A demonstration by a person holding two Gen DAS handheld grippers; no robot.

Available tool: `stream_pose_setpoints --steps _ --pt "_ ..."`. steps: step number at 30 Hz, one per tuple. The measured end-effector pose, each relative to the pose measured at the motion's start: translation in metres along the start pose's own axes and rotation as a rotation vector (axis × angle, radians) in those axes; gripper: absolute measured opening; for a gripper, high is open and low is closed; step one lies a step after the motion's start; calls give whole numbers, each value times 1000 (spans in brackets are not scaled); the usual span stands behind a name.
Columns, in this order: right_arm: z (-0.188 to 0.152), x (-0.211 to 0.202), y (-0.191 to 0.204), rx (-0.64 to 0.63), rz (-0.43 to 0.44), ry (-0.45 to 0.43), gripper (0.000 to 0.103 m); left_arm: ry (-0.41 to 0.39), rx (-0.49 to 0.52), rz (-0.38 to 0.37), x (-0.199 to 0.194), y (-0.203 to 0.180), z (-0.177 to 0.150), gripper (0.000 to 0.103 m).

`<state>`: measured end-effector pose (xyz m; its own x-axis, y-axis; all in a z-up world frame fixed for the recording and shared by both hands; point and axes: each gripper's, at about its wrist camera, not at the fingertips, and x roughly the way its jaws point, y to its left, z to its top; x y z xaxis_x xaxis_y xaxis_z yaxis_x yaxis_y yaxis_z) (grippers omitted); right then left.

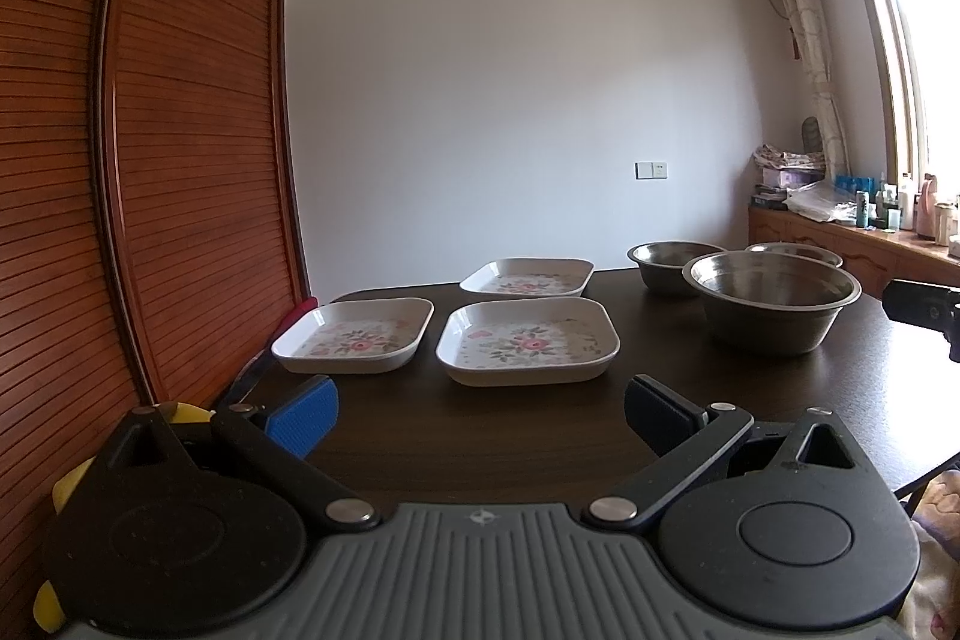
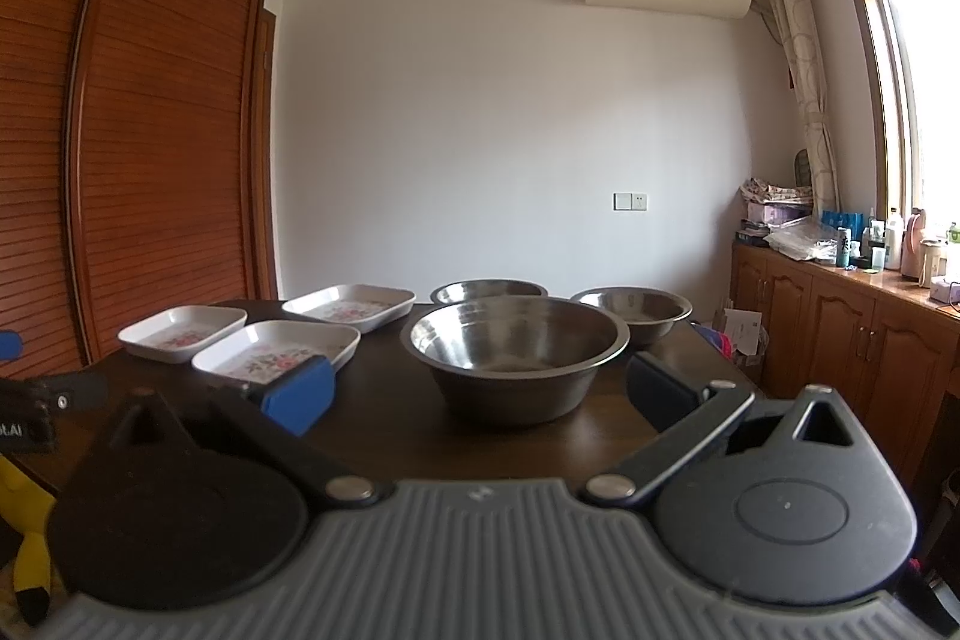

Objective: Organize plates and bowls

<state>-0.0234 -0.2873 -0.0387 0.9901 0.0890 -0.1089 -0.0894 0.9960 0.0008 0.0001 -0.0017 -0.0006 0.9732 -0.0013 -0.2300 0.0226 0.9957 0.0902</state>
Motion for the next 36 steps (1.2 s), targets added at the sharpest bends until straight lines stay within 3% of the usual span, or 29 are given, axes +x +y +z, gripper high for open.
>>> stream_pose_setpoints --steps 36 --pt "0 0 0 -1 1 -2 103 -2 -2 9 1 4 0 103"
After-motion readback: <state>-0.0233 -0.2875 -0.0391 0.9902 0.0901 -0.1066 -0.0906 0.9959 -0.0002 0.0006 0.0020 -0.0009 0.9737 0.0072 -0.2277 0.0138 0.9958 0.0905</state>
